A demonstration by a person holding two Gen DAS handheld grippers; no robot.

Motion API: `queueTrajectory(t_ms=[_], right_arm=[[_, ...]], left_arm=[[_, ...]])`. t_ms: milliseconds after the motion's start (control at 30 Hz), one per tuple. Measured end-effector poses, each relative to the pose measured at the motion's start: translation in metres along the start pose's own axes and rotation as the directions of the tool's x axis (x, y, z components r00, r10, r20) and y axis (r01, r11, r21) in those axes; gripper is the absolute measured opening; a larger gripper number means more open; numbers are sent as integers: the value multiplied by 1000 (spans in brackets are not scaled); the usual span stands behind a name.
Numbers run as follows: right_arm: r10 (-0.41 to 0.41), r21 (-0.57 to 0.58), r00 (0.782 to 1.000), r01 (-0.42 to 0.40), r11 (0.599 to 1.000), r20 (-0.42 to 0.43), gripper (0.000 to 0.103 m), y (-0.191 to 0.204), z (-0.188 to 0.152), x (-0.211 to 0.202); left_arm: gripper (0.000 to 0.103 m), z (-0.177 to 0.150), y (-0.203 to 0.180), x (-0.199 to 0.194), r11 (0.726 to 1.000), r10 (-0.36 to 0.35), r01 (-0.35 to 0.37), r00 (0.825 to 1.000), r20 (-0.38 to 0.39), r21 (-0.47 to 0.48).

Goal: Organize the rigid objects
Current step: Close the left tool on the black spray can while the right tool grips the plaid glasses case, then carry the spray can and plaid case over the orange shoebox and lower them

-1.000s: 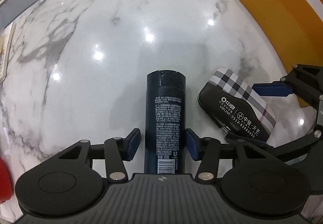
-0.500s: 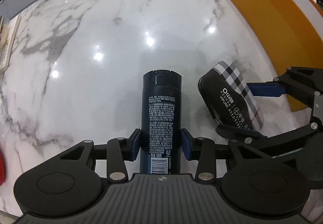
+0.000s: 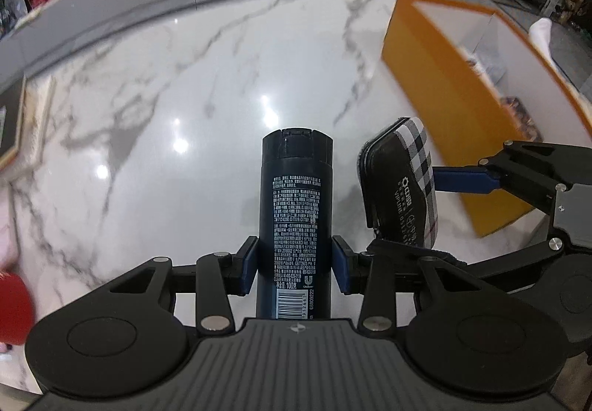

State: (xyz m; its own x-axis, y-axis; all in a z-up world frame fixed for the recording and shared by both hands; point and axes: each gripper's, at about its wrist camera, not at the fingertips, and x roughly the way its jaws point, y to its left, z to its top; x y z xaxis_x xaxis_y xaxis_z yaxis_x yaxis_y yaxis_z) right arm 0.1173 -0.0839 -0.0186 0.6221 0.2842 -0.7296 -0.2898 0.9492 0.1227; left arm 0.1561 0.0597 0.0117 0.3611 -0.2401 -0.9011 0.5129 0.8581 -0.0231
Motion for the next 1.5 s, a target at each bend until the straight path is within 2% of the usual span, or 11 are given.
queueTrajectory(t_ms=[167,367,533,633,733,933,1067,1267,1433,1500], right_arm=[[-18,0,999,18,1000,49,66,-13,13,-35],[-49,13,997,48,999,52,66,-55,25,-80],[-118,17,993,118,993,-18,66,-103,24,-111],[-186,10,980,187,982,-66,66,-133,17,-120],[-266,-13,958,266,964,-111,66,-161,7,-119],[-295,11,926,306,952,-237,66,-199,-14,-95],[-274,19,917,292,956,-290,66,-211,-24,-77],[-222,61,891,267,962,-397,66,-214,-33,-56],[-209,26,870,247,969,-447,66,-208,-30,-46],[-227,-5,861,253,968,-455,67,-206,-31,-40]], left_arm=[[47,18,-25,-32,1000,0,-2,998,70,18],[47,48,-74,-54,996,-74,66,987,145,59],[47,70,-122,-47,984,-151,133,975,162,117],[47,82,-149,-34,973,-203,180,967,158,147],[47,95,-169,-15,964,-236,212,960,149,162],[47,111,-194,22,956,-258,237,960,113,175],[47,117,-197,43,953,-265,247,960,87,173],[47,117,-198,61,954,-265,252,963,59,164],[47,117,-198,71,954,-267,258,963,42,154],[47,116,-197,73,955,-267,258,963,38,149]])
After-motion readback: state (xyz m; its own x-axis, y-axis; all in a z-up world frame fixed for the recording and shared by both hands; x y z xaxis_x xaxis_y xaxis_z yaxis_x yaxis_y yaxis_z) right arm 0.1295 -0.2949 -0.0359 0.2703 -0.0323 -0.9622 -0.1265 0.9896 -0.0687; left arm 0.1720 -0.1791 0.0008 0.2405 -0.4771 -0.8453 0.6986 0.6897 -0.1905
